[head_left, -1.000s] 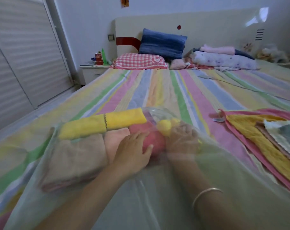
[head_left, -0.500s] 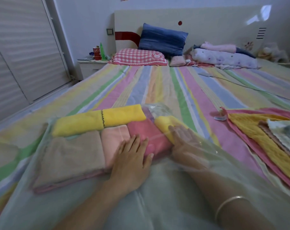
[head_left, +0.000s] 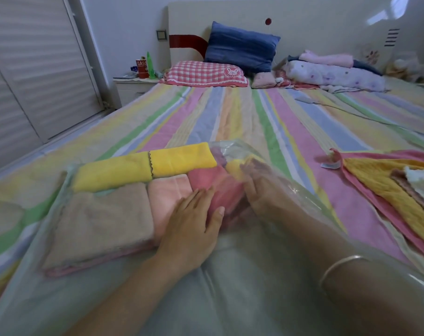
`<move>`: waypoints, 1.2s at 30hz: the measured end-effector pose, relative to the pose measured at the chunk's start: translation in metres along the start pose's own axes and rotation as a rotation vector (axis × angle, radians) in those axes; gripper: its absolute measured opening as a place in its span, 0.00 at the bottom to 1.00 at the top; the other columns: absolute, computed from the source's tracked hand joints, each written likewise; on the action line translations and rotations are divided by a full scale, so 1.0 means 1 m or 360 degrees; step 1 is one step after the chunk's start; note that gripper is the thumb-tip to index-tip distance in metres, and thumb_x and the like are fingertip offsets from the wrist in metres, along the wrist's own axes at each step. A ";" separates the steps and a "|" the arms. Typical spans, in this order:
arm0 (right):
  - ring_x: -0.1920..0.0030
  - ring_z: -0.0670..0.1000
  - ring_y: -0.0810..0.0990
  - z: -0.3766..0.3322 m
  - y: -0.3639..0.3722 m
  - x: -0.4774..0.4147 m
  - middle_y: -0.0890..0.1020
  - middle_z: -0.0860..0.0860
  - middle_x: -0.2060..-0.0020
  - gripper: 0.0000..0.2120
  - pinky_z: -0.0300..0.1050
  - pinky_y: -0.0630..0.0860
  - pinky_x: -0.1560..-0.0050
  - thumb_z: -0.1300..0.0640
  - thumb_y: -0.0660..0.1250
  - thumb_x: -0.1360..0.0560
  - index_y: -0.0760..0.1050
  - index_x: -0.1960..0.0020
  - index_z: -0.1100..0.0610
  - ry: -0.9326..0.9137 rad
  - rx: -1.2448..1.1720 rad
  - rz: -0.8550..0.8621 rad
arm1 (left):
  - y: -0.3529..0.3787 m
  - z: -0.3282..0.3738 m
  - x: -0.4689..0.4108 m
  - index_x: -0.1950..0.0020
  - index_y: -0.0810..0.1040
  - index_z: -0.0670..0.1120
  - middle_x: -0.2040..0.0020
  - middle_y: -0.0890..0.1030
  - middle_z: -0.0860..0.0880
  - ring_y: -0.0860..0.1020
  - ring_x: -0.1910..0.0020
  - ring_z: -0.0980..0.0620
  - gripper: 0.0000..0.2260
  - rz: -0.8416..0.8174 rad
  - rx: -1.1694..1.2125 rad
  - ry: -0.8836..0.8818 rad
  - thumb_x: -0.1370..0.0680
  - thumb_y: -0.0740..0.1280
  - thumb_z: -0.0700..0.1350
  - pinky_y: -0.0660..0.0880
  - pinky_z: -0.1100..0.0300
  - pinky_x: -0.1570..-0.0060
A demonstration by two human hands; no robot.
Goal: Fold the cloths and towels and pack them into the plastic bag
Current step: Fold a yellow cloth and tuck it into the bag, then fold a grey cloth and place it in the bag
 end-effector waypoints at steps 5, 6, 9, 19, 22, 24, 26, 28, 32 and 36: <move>0.24 0.53 0.56 0.011 0.031 -0.018 0.62 0.51 0.24 0.37 0.51 0.49 0.24 0.39 0.30 0.26 0.58 0.23 0.49 -0.0059 0.0140 -0.0421 | 0.003 -0.001 0.007 0.21 0.54 0.53 0.21 0.57 0.53 0.51 0.23 0.57 0.40 -0.0066 -0.0216 0.0044 0.31 0.32 0.65 0.46 0.56 0.24; 0.23 0.52 0.55 0.016 0.037 -0.016 0.61 0.51 0.24 0.39 0.51 0.48 0.24 0.36 0.29 0.26 0.59 0.24 0.48 -0.0021 0.0096 -0.0438 | 0.003 -0.001 0.009 0.21 0.54 0.54 0.21 0.56 0.54 0.51 0.22 0.57 0.40 -0.0062 -0.0261 0.0064 0.30 0.32 0.65 0.45 0.56 0.24; 0.24 0.53 0.55 0.028 0.042 -0.006 0.60 0.54 0.24 0.25 0.51 0.50 0.24 0.46 0.52 0.18 0.58 0.23 0.51 -0.0019 -0.0009 -0.0376 | 0.006 0.000 0.011 0.21 0.52 0.55 0.21 0.54 0.53 0.49 0.22 0.57 0.38 -0.0078 -0.0330 0.0102 0.30 0.31 0.64 0.44 0.57 0.24; 0.23 0.60 0.52 0.010 0.013 0.082 0.51 0.53 0.22 0.26 0.56 0.48 0.26 0.39 0.48 0.21 0.61 0.25 0.45 0.0100 0.0151 -0.0179 | -0.022 0.047 0.042 0.29 0.72 0.46 0.30 0.73 0.46 0.69 0.29 0.48 0.25 0.0148 -0.0205 0.0378 0.21 0.50 0.55 0.56 0.57 0.29; 0.23 0.61 0.49 0.001 0.003 0.113 0.50 0.55 0.22 0.25 0.59 0.47 0.26 0.41 0.46 0.20 0.57 0.24 0.42 0.0070 0.0208 -0.0265 | -0.030 0.079 0.062 0.27 0.68 0.50 0.27 0.70 0.50 0.64 0.27 0.53 0.29 0.0036 -0.0025 0.0348 0.23 0.46 0.60 0.53 0.62 0.28; 0.23 0.60 0.50 -0.006 -0.005 0.145 0.53 0.56 0.22 0.33 0.59 0.50 0.26 0.41 0.38 0.25 0.56 0.23 0.49 0.0079 0.0135 -0.0326 | -0.031 0.098 0.077 0.26 0.67 0.51 0.26 0.68 0.52 0.63 0.26 0.56 0.32 -0.0045 0.0097 0.0322 0.25 0.44 0.62 0.55 0.59 0.26; 0.23 0.60 0.51 -0.018 -0.022 0.187 0.54 0.57 0.23 0.39 0.58 0.49 0.26 0.39 0.35 0.28 0.53 0.22 0.54 0.0053 0.0130 -0.0419 | -0.030 0.118 0.092 0.26 0.68 0.52 0.25 0.66 0.53 0.62 0.26 0.58 0.31 -0.0087 0.0156 0.0334 0.25 0.45 0.62 0.57 0.58 0.26; 0.24 0.60 0.55 -0.019 -0.036 0.225 0.58 0.56 0.24 0.36 0.59 0.53 0.26 0.39 0.41 0.25 0.54 0.22 0.55 0.0024 0.0073 -0.0479 | -0.029 0.143 0.107 0.27 0.68 0.52 0.25 0.66 0.53 0.62 0.26 0.58 0.29 -0.0117 0.0206 0.0348 0.24 0.48 0.61 0.54 0.64 0.27; 0.51 0.49 0.84 -0.010 -0.062 0.296 0.83 0.47 0.46 0.22 0.42 0.80 0.54 0.47 0.53 0.26 0.84 0.48 0.53 0.0008 -0.0109 -0.0442 | -0.026 0.201 0.145 0.27 0.68 0.53 0.25 0.65 0.54 0.62 0.27 0.59 0.29 -0.0143 0.0330 0.0472 0.25 0.49 0.62 0.51 0.71 0.31; 0.64 0.55 0.82 -0.016 -0.128 0.385 0.82 0.61 0.55 0.18 0.46 0.77 0.62 0.58 0.54 0.26 0.80 0.54 0.65 -0.0063 -0.0292 -0.0513 | -0.006 0.237 0.186 0.26 0.67 0.55 0.24 0.63 0.57 0.60 0.26 0.60 0.26 -0.0252 0.0384 0.0567 0.23 0.53 0.59 0.52 0.69 0.30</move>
Point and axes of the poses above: each hand's wrist, its own x-axis away from the middle knuckle, its own y-axis out of the palm, z = x × y, the point moved 3 cm from there along -x, towards the middle knuckle
